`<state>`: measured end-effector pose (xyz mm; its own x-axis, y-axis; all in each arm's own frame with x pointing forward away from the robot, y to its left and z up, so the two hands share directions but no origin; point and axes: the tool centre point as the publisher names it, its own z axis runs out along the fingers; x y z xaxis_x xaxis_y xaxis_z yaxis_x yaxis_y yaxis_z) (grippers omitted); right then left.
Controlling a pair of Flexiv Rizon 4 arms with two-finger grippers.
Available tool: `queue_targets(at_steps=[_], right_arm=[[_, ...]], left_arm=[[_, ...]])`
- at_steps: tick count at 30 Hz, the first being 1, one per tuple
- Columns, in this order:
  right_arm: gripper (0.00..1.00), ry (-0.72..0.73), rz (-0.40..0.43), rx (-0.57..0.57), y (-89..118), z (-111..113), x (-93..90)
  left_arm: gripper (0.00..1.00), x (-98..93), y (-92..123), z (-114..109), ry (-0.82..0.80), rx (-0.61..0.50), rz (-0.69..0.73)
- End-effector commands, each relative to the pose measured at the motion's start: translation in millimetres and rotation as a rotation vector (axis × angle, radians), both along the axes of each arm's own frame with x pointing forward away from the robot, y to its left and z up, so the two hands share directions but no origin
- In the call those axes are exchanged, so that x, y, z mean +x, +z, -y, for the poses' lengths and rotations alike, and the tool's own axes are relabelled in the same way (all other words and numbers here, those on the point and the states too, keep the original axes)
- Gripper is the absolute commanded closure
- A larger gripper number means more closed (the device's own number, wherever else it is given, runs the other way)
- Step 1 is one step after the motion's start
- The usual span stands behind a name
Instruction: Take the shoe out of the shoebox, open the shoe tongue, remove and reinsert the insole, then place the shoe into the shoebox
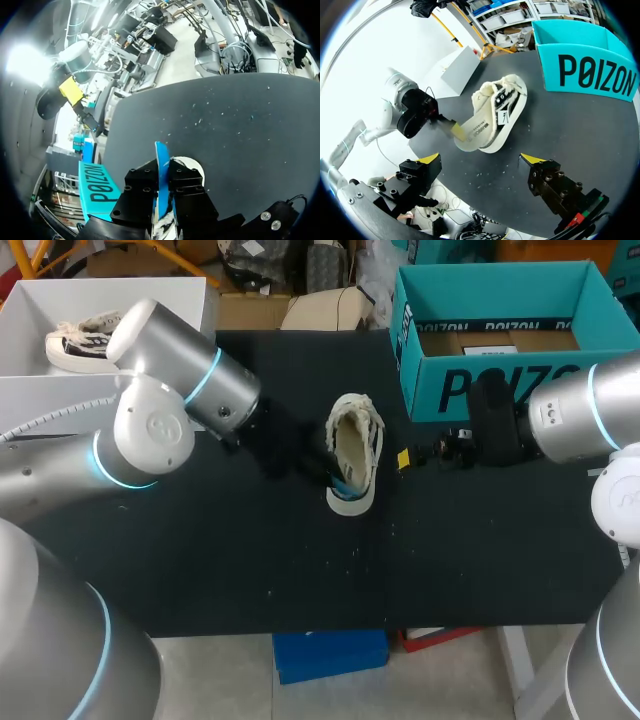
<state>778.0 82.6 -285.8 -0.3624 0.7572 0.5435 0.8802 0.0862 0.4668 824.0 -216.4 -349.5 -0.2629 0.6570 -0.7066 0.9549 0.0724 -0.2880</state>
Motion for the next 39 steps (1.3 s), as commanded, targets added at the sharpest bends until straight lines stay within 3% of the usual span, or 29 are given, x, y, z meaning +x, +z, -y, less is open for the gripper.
queue_targets(at_steps=[1, 9, 23, 30, 39], right_arm=[[0.0, -0.001, -0.001, -0.003, 0.3, -0.9, 0.2], [0.0, -0.001, -0.001, -0.003, 0.3, -0.9, 0.2], [0.0, -0.001, -0.001, -0.003, 0.3, -0.9, 0.2], [0.0, -0.001, -0.001, -0.003, 0.3, -0.9, 0.2], [0.0, -0.001, -0.001, -0.003, 0.3, -0.9, 0.2]], left_arm=[[1.0, 0.8, -1.8, -1.2, 0.0, -0.064, -0.013], [1.0, -22.5, 5.0, 4.2, 0.017, -0.189, -0.055], [1.0, -47.4, 27.9, -0.5, 0.053, -0.25, -0.023], [1.0, -46.0, 21.9, -6.0, 0.09, -0.307, -0.055], [1.0, -23.6, 16.3, -8.3, 0.101, -0.293, -0.049]])
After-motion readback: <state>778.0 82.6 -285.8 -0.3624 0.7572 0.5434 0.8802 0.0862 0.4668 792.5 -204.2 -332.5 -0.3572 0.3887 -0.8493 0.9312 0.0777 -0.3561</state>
